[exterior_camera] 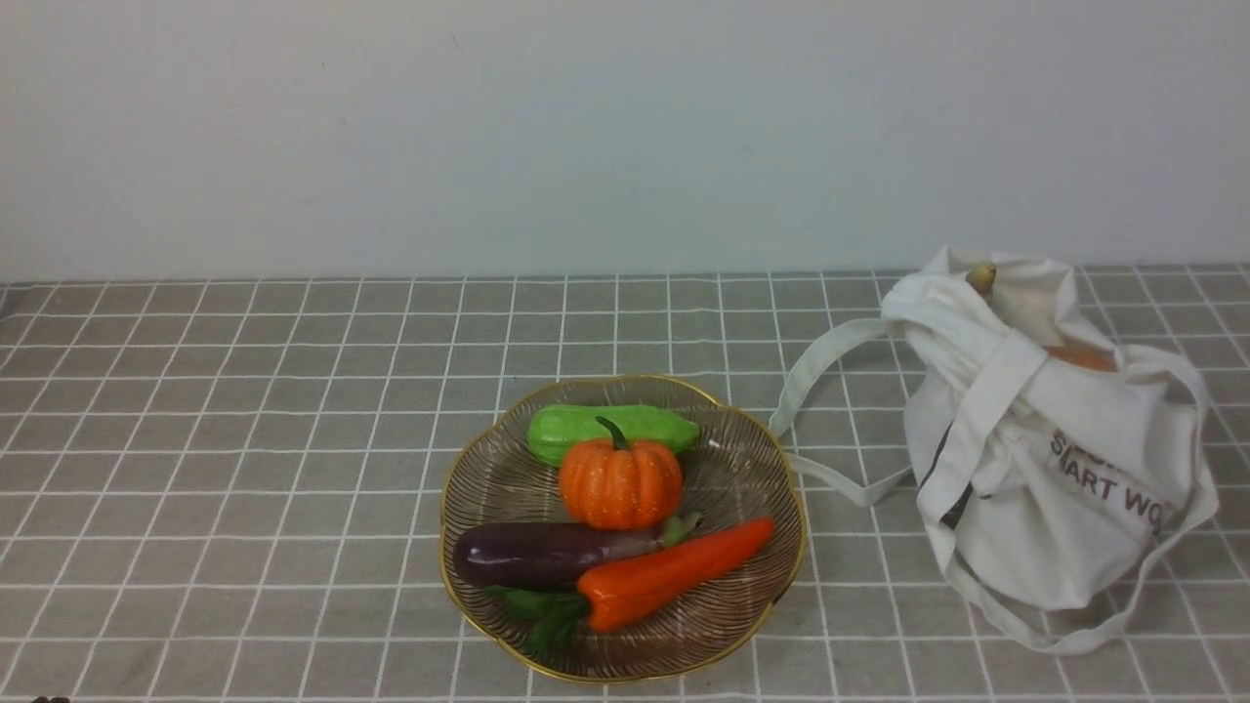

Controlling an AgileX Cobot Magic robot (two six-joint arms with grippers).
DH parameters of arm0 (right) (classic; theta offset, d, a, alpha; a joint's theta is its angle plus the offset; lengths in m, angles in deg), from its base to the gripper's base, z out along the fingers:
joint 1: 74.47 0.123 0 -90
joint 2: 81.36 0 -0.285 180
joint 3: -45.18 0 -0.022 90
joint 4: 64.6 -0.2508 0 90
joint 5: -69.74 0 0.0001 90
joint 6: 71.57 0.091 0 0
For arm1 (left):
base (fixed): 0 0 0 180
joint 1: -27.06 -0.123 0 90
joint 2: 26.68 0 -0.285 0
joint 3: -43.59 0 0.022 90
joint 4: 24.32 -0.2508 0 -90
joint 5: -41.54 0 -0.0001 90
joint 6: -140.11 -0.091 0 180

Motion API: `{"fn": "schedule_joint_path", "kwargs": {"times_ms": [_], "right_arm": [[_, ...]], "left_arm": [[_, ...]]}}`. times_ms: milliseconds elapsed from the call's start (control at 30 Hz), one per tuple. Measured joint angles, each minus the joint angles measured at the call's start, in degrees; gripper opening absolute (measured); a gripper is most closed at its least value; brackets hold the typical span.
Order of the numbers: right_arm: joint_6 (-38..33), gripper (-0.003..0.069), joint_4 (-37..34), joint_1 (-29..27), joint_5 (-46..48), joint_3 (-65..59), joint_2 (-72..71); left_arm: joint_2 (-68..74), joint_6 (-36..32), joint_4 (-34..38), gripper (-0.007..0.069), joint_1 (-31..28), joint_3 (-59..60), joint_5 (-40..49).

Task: Take vegetables from bag on grey coffee tablecloth place on plate.

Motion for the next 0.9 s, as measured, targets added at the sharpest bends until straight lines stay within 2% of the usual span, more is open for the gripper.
{"fn": "schedule_joint_path", "kwargs": {"times_ms": [233,467,500,567,600,733,900], "right_arm": [[-2.7,-0.0010,-1.9,-1.2,2.1,-0.7,-0.1],[-3.1,-0.0010,0.3,-23.9,4.1,-10.7,-0.1],[-3.1,-0.0010,0.7,-26.8,4.2,-12.9,-0.1],[-3.1,-0.0010,1.1,-28.8,4.2,-14.9,-0.1],[-3.1,-0.0010,1.3,-32.8,4.3,-19.3,-0.1],[-3.1,-0.0010,1.3,-38.5,6.2,-24.0,0.0],[-3.1,-0.0010,1.5,-40.3,6.2,-24.0,0.0]], "left_arm": [[0.0,0.0,0.0,-0.0005,0.0,0.0,0.0],[0.0,0.0,0.0,-0.0005,0.0,0.0,0.0],[0.0,0.0,0.0,-0.0005,0.0,0.0,0.0],[0.0,0.0,0.0,-0.0005,0.0,0.0,0.0],[0.0,0.0,0.0,-0.0005,0.0,0.0,0.0],[0.0,0.0,0.0,-0.0005,0.0,0.0,0.0],[0.0,0.0,0.0,-0.0005,0.0,0.0,0.0]]}}
